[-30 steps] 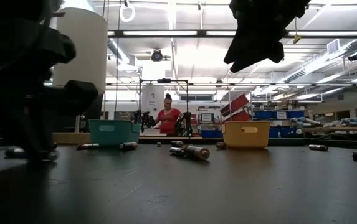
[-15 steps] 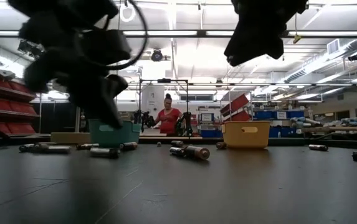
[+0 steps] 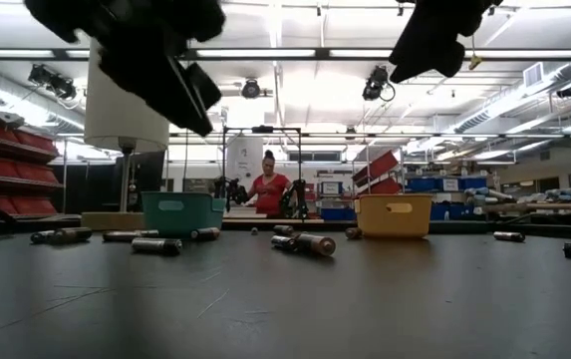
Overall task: Sort batteries
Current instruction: Put the silver battery into the blue bin
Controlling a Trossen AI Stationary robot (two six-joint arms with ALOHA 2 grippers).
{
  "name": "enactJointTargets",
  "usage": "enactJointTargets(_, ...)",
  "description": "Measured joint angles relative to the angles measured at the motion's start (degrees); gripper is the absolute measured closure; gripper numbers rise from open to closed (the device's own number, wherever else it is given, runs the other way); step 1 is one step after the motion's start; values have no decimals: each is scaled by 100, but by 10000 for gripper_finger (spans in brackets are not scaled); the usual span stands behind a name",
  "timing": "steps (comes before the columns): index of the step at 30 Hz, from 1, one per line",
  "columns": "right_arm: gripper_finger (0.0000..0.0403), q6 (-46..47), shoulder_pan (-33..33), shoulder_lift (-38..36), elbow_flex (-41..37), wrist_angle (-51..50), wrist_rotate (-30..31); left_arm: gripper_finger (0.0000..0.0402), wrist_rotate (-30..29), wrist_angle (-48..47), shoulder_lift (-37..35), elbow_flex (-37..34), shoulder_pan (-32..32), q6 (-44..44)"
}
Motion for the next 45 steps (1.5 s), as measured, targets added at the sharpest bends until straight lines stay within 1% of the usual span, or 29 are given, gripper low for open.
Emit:
enactJointTargets(3,215,-132,-38,-15,0,72,2,248,-426,320,14,-369,-173,-46)
enactJointTargets(6,215,-200,-55,-17,0,190,2,226,-559,1296,11,-946,-180,-41)
enactJointTargets(9,215,-193,-57,3,-2,419,2,224,-663,2376,13,-1658,-166,-41)
enactJointTargets(11,215,-116,-57,5,-2,511,2,224,-760,3227,13,-2029,-124,-19)
enactJointTargets(13,215,-5,-57,5,-2,575,7,224,-737,4054,7,-2372,-95,-17)
enactJointTargets(18,215,138,-59,5,-2,610,141,225,-685,5300,11,-3025,-105,158)
enactJointTargets(21,215,148,-79,7,-2,621,214,225,-583,5366,96,-3187,-104,275)
enactJointTargets(24,215,148,-111,7,-2,752,249,225,-402,5387,216,-3220,-112,385)
enactJointTargets(27,215,171,-149,7,-4,858,251,225,-367,5543,405,-3203,-112,451)
enactJointTargets(34,215,163,-177,7,-4,949,271,225,-276,6252,1046,-3201,-112,452)
enactJointTargets(41,215,147,-177,11,-4,943,271,225,-280,6322,1685,-2882,-107,451)
enactJointTargets(45,215,146,-177,11,-6,938,265,240,-263,6397,1978,-2771,-105,422)
